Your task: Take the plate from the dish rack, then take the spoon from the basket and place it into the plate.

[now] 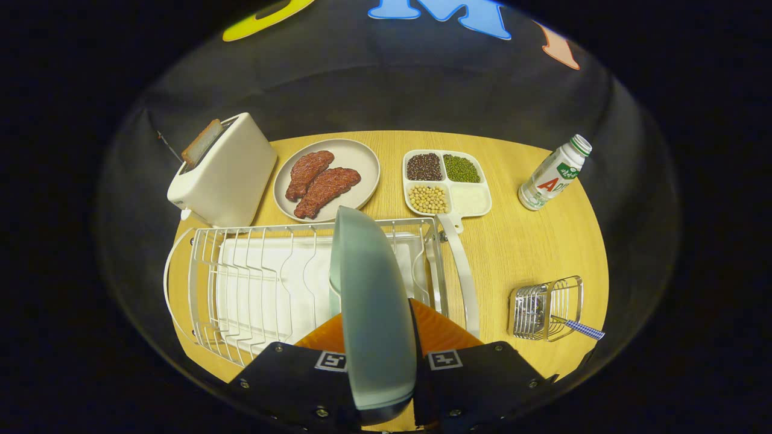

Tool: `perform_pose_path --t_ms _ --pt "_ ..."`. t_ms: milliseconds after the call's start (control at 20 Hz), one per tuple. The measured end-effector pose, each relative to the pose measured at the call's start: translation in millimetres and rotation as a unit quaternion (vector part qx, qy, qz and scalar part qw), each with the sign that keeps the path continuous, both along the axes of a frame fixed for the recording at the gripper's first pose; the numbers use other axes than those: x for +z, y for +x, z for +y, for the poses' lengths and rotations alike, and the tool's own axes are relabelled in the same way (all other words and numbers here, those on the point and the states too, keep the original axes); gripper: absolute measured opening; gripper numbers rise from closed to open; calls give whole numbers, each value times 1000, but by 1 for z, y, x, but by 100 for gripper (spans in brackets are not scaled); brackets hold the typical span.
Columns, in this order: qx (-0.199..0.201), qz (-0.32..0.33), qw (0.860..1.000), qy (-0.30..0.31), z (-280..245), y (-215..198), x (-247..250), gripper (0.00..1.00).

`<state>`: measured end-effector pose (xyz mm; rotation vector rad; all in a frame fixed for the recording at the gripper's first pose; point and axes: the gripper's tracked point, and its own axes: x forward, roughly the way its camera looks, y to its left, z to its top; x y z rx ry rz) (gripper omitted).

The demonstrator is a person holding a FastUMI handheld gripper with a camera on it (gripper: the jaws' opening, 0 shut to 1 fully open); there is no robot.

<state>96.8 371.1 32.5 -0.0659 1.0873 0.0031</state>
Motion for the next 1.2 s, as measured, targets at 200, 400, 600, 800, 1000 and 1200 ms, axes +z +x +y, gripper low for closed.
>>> perform_pose_path --t_ms 200,400,600,800,1000,1200 --pt "2 -20 999 -39 -7 5 23 32" --pt "5 -52 998 -44 -18 5 53 32" --pt "9 -68 998 -12 -33 -14 79 32" --pt "1 -69 997 23 -62 -56 97 32" --pt "-8 -64 996 55 -101 -104 109 32" --pt "-12 -61 995 74 -130 -144 109 32"
